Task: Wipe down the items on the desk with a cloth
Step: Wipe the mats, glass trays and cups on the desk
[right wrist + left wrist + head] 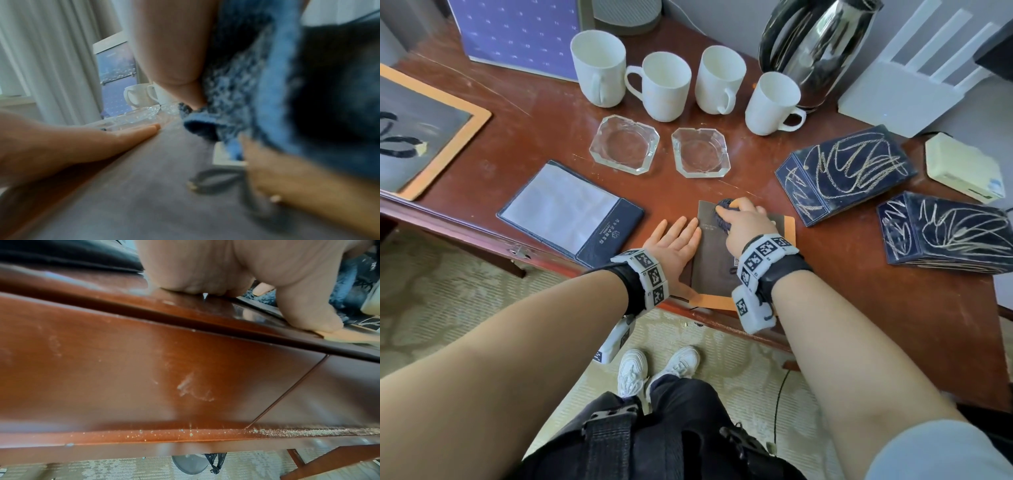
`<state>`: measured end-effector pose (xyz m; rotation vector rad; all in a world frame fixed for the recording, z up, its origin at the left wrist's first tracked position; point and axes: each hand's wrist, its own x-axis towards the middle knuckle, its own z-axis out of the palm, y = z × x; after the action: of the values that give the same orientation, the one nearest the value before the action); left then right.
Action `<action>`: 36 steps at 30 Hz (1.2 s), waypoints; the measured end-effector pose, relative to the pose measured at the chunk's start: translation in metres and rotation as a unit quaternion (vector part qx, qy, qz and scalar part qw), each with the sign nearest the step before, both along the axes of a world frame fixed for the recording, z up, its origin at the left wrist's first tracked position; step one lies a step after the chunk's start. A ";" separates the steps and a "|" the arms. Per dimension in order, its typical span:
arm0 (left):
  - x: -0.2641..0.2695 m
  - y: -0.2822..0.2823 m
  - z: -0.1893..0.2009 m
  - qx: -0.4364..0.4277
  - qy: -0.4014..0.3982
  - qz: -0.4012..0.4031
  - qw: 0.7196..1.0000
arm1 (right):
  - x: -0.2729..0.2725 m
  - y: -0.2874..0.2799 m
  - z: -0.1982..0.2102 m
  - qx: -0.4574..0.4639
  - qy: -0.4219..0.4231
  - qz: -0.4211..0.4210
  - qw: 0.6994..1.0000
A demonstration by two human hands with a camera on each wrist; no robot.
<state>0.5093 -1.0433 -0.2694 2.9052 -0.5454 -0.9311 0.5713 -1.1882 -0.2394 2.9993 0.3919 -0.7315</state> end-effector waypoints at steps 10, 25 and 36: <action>0.001 0.000 0.002 0.011 0.006 -0.012 1.000 | 0.004 -0.016 0.001 0.019 0.021 0.041 0.999; 0.005 -0.002 0.000 0.033 0.038 -0.037 0.998 | -0.008 -0.084 -0.005 -0.022 -0.006 -0.115 0.993; 0.003 -0.002 0.004 0.041 0.040 -0.038 0.998 | -0.041 -0.095 -0.016 0.086 0.049 -0.066 0.993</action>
<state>0.5124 -1.0451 -0.2659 2.9220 -0.6314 -1.0993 0.5305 -1.2835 -0.2551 3.1841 0.2739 -0.9018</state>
